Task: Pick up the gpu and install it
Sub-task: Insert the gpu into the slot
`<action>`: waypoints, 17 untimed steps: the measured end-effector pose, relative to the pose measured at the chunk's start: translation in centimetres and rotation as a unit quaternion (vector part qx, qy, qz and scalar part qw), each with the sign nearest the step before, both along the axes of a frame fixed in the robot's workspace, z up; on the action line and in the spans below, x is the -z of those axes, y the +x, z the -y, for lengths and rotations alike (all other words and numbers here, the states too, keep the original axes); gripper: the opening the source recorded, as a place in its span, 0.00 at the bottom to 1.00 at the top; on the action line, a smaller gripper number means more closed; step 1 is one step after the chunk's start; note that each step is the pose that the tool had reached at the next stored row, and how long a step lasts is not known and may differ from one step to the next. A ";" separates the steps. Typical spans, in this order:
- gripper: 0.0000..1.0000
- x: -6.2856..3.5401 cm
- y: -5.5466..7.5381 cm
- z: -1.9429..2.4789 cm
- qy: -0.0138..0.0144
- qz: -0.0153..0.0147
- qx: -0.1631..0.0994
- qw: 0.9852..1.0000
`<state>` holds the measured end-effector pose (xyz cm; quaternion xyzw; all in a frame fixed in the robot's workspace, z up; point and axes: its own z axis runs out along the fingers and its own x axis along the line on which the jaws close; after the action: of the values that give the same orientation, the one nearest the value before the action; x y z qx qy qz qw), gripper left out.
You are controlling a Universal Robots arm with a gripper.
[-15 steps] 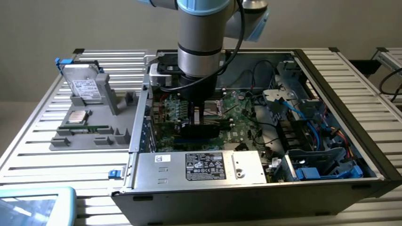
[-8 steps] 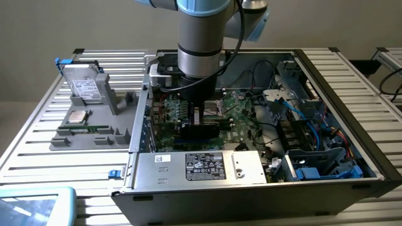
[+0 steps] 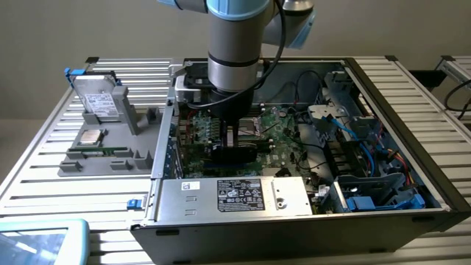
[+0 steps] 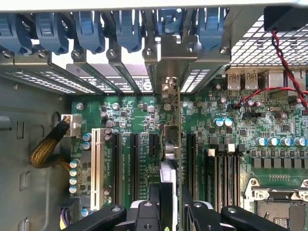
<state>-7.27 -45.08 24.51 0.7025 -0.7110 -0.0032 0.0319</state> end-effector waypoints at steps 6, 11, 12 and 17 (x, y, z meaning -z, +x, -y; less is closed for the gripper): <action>0.27 0.02 0.0 0.00 0.000 0.000 0.000 1.000; 0.27 0.02 0.0 0.00 0.000 0.000 0.000 1.000; 0.27 0.02 0.0 0.00 0.000 0.000 0.000 1.000; 0.27 0.06 0.0 0.00 0.000 0.001 0.000 1.000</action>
<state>-7.27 -45.08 24.46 0.7025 -0.7110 -0.0023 0.0310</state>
